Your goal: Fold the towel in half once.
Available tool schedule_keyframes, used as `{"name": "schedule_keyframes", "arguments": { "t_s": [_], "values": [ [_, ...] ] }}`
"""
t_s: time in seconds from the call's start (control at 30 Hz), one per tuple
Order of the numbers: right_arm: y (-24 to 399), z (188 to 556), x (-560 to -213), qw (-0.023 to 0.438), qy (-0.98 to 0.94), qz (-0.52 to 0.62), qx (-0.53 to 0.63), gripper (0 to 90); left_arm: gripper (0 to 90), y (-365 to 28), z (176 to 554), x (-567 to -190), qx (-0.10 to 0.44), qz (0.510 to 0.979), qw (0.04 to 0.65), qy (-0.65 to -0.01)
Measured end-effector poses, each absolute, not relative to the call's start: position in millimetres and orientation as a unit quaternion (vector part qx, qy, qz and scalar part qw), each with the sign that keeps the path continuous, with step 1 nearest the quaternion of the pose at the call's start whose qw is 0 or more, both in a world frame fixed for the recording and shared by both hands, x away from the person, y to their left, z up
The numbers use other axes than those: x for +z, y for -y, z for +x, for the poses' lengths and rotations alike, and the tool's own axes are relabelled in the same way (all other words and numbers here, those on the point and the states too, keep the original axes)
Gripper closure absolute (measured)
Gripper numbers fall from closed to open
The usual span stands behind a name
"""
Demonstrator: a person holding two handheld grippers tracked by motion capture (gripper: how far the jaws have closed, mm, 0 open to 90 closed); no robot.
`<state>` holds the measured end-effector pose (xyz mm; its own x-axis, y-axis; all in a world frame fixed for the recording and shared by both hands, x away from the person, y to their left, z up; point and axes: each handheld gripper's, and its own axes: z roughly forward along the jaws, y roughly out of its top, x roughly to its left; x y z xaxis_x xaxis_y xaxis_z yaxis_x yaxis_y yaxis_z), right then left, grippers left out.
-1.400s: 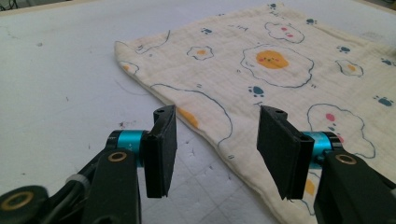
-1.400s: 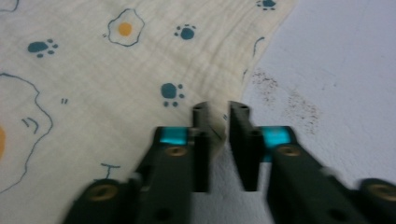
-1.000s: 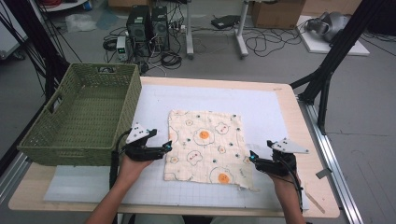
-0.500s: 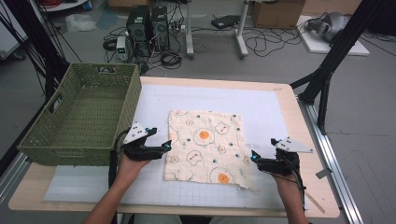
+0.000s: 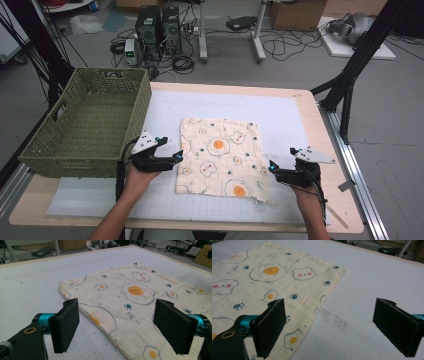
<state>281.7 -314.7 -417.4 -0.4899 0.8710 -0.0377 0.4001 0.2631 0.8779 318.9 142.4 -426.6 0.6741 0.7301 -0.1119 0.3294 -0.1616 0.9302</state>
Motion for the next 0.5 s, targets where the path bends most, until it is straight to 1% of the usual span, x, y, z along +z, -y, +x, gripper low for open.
{"name": "schedule_keyframes", "arguments": {
  "t_s": [0.17, 0.33, 0.5],
  "values": [
    [315, 280, -418, 0.271, -0.748, 0.426, 0.431, 10.7, 21.4, -141, 320, -428, 0.184, 0.737, 0.538, -0.364],
    [317, 281, -418, 0.272, -0.747, 0.428, 0.431, 10.7, 21.4, -138, 322, -428, 0.171, 0.737, 0.536, -0.374],
    [318, 280, -418, 0.270, -0.747, 0.427, 0.431, 10.7, 21.1, -138, 330, -420, 0.184, 0.730, 0.536, -0.383]
  ]
}}
